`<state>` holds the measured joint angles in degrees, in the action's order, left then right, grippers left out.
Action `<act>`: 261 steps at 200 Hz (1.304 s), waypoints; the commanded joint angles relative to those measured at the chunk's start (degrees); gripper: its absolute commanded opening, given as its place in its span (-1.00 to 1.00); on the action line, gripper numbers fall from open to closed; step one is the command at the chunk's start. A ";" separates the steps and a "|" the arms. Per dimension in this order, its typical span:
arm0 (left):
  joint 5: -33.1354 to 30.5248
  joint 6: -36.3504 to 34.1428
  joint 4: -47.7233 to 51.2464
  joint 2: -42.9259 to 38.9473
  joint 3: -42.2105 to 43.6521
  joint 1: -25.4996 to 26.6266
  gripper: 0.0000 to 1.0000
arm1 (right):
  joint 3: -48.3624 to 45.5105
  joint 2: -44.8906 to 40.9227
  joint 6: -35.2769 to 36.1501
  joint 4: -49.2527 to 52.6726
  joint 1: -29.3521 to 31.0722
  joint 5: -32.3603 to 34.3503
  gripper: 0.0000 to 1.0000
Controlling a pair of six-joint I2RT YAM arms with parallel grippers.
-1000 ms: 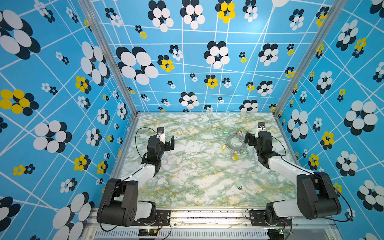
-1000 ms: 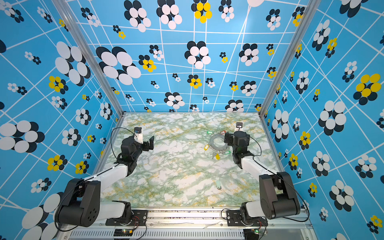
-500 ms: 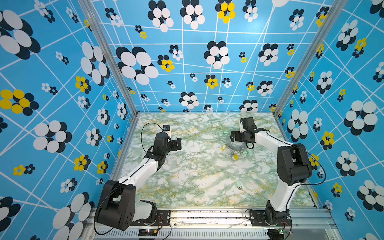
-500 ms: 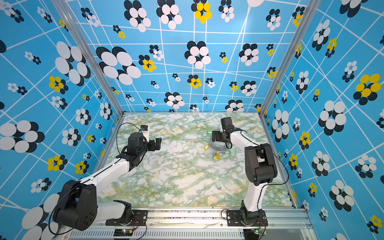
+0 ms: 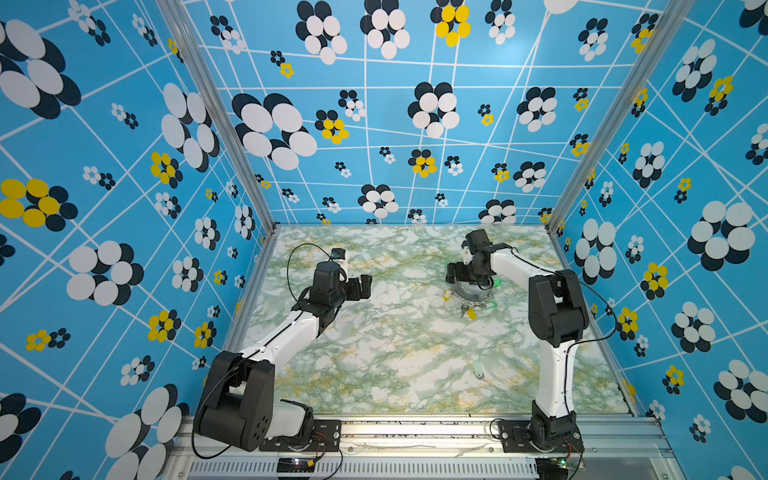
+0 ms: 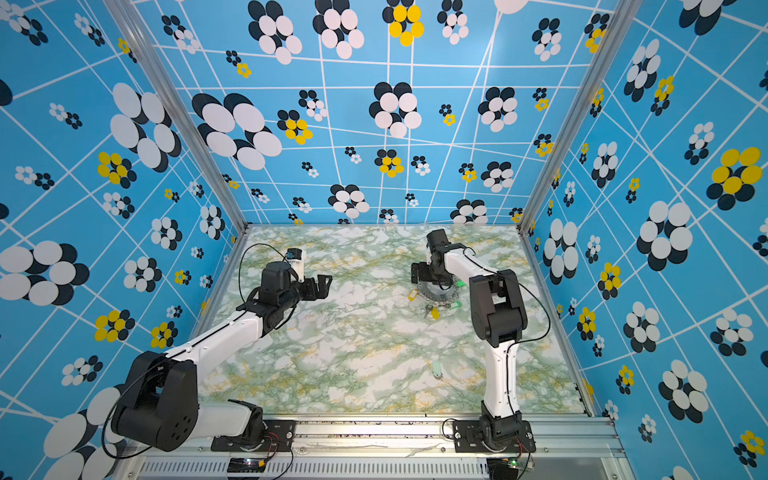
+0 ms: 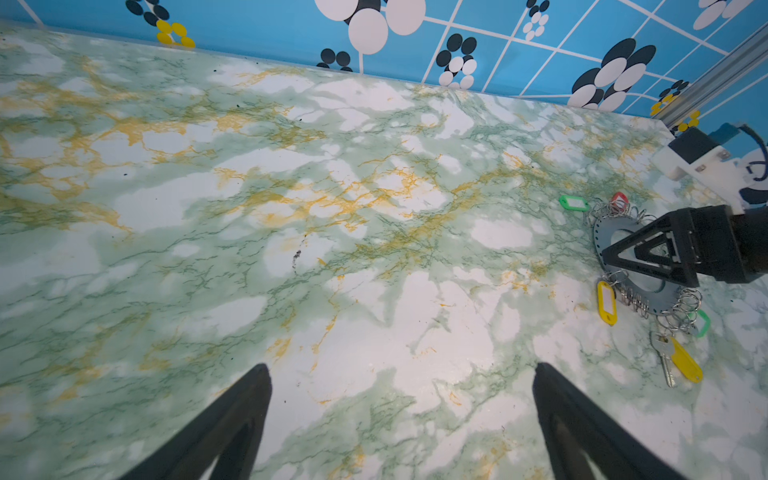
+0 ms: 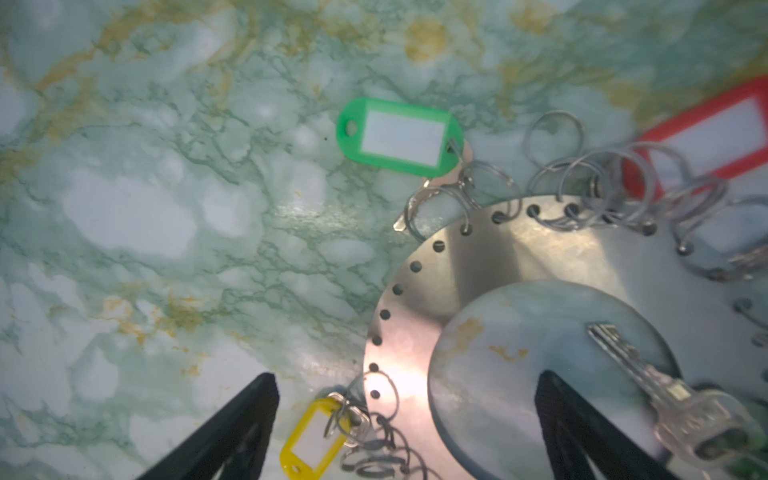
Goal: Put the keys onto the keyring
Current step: 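Reach the right gripper over the steel keyring plate while the left arm rises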
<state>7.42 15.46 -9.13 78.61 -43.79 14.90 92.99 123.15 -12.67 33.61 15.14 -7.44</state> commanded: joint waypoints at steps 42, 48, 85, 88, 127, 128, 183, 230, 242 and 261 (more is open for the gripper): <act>4.91 -2.19 2.50 0.61 -2.20 0.96 0.99 | 3.08 4.76 1.37 8.05 5.90 -4.98 0.99; 4.95 -2.32 2.45 0.63 -2.18 0.94 0.99 | 2.99 4.92 1.92 8.42 6.74 -5.57 0.99; 4.71 -1.02 2.04 0.78 -1.39 0.76 0.99 | 2.99 6.35 5.68 11.30 11.44 -8.75 0.99; 4.64 -0.84 2.14 0.87 -1.39 0.79 0.99 | 3.06 6.46 5.94 11.56 11.86 -8.93 0.99; 4.62 0.51 2.65 1.90 -0.96 0.60 0.98 | 4.83 7.74 9.64 15.36 16.84 -10.43 0.98; 4.62 0.56 2.64 1.90 -0.95 0.63 0.99 | 4.92 7.77 9.75 15.44 16.98 -10.46 0.98; 3.26 0.97 1.86 1.81 -0.40 0.43 0.99 | 6.75 3.08 8.74 15.33 19.84 -8.71 0.97; 3.79 2.17 0.47 1.44 0.76 0.40 0.99 | 0.23 -9.85 6.50 12.03 18.91 -4.97 0.91; 3.82 2.45 0.03 1.21 1.28 0.42 0.98 | -4.26 -12.87 5.53 11.04 18.63 -3.60 0.85; 4.09 2.78 -0.74 0.85 2.12 0.36 0.99 | -10.31 -17.26 4.39 8.25 18.50 -0.18 0.72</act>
<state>11.16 17.17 -8.25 80.14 -43.42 15.51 88.92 110.96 -5.98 44.34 34.13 -12.38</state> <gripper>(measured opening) 0.993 0.899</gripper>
